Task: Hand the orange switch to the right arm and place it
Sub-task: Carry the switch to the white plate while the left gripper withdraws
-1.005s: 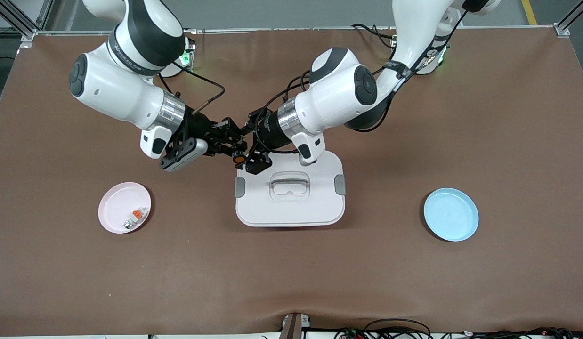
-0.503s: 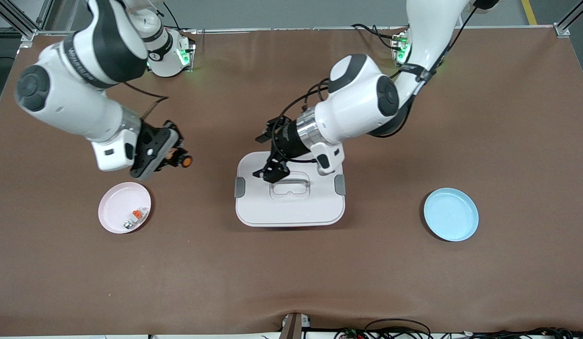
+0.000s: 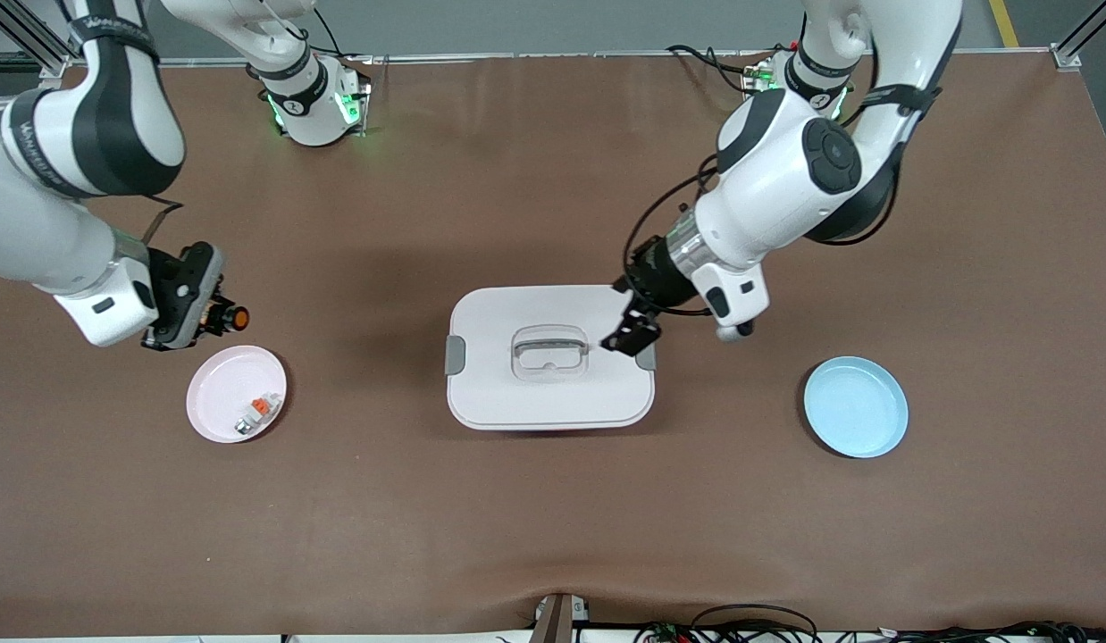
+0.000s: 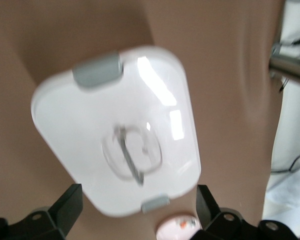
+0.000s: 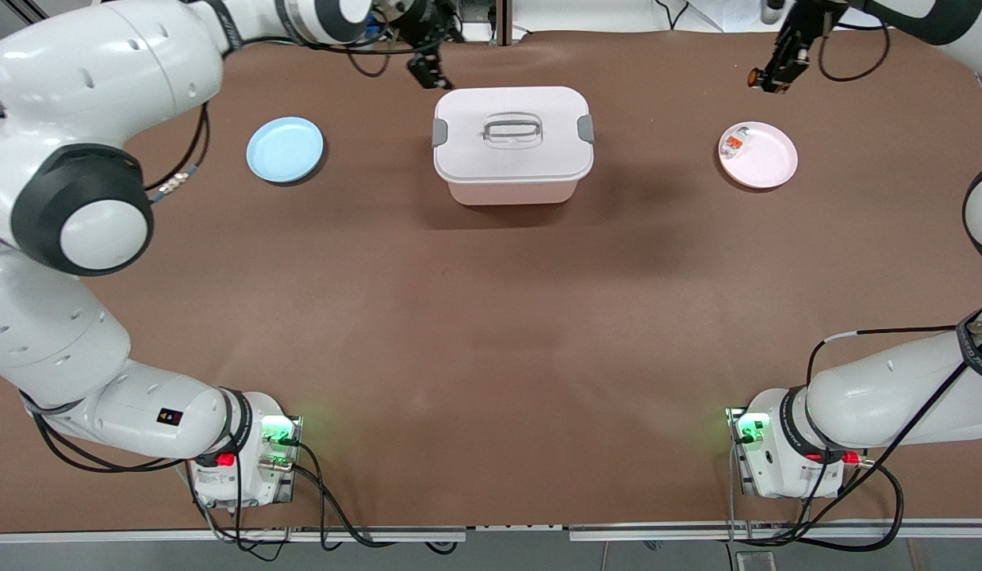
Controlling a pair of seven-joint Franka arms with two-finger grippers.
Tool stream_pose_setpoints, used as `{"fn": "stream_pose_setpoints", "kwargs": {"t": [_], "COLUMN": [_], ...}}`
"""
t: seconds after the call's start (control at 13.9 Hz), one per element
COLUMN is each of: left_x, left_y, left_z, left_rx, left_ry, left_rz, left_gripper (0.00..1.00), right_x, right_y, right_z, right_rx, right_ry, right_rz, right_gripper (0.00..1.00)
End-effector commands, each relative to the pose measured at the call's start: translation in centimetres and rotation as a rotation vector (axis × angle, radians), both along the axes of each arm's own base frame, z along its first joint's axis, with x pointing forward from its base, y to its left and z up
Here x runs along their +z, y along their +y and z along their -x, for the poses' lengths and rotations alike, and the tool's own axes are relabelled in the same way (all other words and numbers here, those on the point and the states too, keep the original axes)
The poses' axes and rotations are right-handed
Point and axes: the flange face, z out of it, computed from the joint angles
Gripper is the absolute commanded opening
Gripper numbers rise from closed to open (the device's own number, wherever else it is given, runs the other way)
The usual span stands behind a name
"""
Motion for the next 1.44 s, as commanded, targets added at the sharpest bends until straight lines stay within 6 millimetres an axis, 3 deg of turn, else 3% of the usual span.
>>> {"fn": "stream_pose_setpoints", "kwargs": {"t": [0.0, 0.29, 0.5, 0.79, 1.01, 1.22, 1.36], "left_x": [0.7, 1.2, 1.2, 0.9, 1.3, 5.0, 6.5], "left_y": [7.0, 16.5, 22.9, 31.5, 38.2, 41.9, 42.9], "left_z": [0.2, -1.2, -2.6, -3.6, -3.5, -3.5, -3.3], "left_rx": [-0.099, -0.361, -0.528, -0.888, -0.989, -1.068, -1.082], "left_ry": [-0.076, -0.084, -0.138, -0.197, -0.205, -0.207, -0.201], "left_rz": [-0.120, -0.230, -0.379, -0.518, -0.540, -0.538, -0.534], "left_gripper": [1.00, 1.00, 1.00, 1.00, 1.00, 1.00, 1.00], "right_x": [-2.1, -7.7, -9.2, -13.4, -15.7, -17.8, -19.0], "right_y": [-3.6, -7.9, -8.7, -11.1, -11.8, -11.9, -11.5], "right_z": [0.7, 2.5, 2.6, 2.0, 1.6, 0.9, 0.5], "right_rx": [0.098, 0.096, 0.081, 0.028, 0.020, 0.002, -0.022], "right_ry": [-0.037, -0.068, -0.074, -0.055, -0.063, -0.087, -0.103], "right_rz": [0.013, 0.021, 0.031, 0.034, 0.041, 0.048, 0.051], "right_gripper": [0.00, 0.00, 0.00, 0.00, 0.00, 0.00, 0.00]}}
